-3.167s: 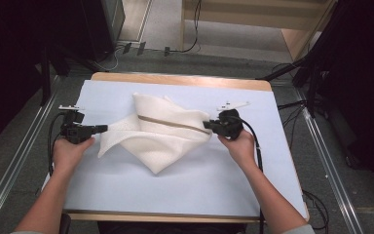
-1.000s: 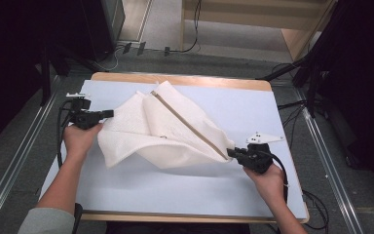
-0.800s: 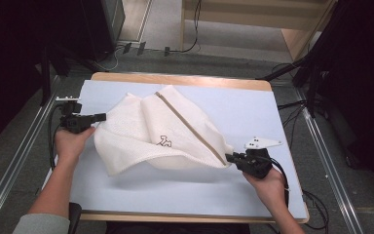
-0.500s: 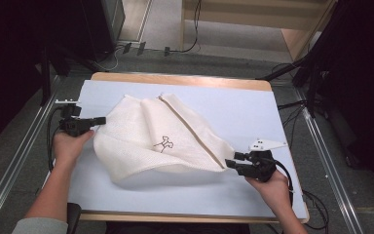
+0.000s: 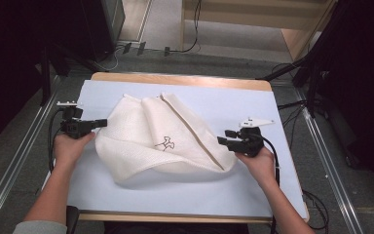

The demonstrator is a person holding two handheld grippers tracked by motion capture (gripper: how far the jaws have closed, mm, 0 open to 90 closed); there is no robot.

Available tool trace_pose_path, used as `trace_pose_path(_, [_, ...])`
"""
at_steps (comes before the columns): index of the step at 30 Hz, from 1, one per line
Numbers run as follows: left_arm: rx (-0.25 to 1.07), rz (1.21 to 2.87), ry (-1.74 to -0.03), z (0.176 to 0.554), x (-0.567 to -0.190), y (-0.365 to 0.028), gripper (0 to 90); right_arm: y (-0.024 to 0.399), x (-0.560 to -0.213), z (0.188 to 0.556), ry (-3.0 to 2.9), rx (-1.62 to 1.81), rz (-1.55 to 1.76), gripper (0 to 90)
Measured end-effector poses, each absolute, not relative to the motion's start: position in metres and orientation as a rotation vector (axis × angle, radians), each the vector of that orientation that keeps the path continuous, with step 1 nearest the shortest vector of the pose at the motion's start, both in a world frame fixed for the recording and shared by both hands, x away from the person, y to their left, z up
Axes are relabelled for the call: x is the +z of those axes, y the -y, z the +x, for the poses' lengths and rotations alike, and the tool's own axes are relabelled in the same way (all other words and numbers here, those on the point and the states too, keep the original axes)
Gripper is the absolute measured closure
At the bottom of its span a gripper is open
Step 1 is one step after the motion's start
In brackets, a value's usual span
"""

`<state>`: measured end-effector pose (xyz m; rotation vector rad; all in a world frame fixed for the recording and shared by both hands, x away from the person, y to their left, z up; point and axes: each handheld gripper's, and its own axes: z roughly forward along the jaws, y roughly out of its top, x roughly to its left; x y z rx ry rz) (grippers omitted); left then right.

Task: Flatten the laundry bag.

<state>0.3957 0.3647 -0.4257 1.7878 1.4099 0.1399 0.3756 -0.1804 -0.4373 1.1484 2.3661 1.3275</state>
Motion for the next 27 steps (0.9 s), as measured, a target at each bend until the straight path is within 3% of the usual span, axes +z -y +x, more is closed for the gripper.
trace_pose_path(16, [0.150, 1.842, -1.430, 0.388, -0.424, -0.363, 90.0, 0.137, -0.466, 0.435, -2.494, 1.231, 1.151, 53.5])
trace_pose_path(19, [0.154, 1.840, -1.427, 0.387, -0.425, -0.364, 90.0, 0.130, -0.473, 0.435, -2.527, 1.172, 1.140, 59.2])
trace_pose_path(24, [0.156, 1.846, -1.425, 0.387, -0.424, -0.363, 90.0, 0.124, -0.473, 0.429, -2.536, 1.126, 1.098, 85.4])
trace_pose_path(27, [0.158, 1.841, -1.421, 0.386, -0.424, -0.363, 90.0, 0.121, -0.471, 0.427, -2.538, 1.102, 1.097, 90.0])
